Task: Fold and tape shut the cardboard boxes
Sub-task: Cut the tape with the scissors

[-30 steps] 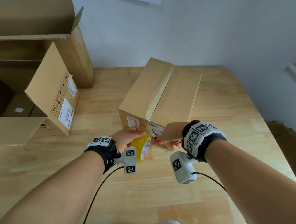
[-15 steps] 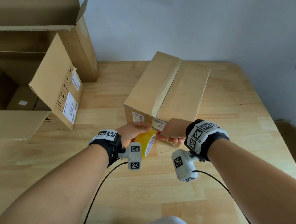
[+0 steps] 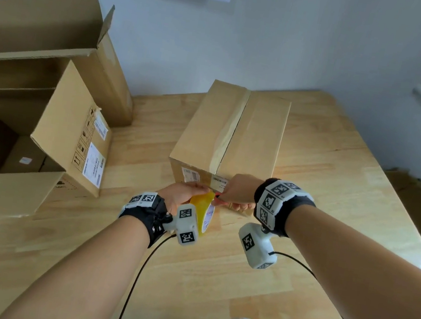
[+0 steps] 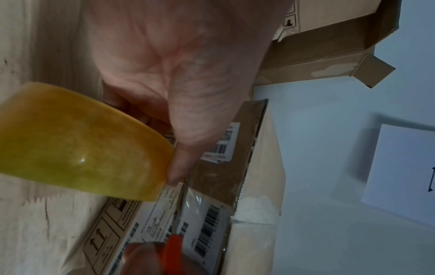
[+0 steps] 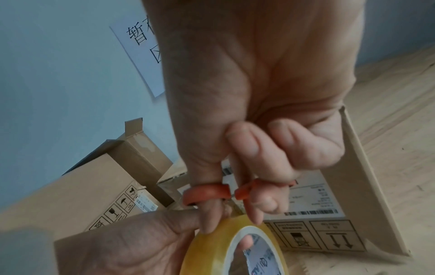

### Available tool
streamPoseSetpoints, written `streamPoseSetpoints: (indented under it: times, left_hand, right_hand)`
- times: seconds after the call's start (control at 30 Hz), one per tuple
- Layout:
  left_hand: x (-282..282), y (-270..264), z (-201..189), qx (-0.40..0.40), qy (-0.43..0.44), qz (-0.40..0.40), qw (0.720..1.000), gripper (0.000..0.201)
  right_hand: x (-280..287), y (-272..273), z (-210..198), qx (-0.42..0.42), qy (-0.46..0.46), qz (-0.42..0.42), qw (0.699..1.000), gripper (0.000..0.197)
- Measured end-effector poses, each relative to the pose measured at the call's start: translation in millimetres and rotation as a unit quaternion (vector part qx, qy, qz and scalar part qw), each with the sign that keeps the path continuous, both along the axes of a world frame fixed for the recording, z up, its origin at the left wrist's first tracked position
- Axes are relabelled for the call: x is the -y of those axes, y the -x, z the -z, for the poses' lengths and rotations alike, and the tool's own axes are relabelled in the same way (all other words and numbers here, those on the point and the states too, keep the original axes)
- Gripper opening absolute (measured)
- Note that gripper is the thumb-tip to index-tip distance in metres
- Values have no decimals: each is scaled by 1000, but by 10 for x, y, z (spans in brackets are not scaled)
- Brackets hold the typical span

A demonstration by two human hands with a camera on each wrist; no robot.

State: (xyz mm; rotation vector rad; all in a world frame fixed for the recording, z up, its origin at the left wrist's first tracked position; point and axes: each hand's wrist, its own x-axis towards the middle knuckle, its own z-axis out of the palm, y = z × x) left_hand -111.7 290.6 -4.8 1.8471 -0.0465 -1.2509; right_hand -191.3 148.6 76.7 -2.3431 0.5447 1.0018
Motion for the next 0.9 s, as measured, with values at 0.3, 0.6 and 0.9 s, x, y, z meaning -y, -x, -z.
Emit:
streamPoseSetpoints:
  times: [0.3, 0.6, 0.9]
  left_hand:
    - [-55, 22, -91, -23, -6, 6, 1000, 35]
    - [-84, 86, -184, -18, -37, 113, 993, 30]
    - [-452, -82, -116, 0, -21, 49, 999, 17]
  right_hand:
    - [3, 48, 23, 16, 6, -32, 999, 33]
    - [-127, -60, 116, 54, 14, -57, 997, 39]
    - [-62, 35, 236, -48, -23, -89, 995, 19]
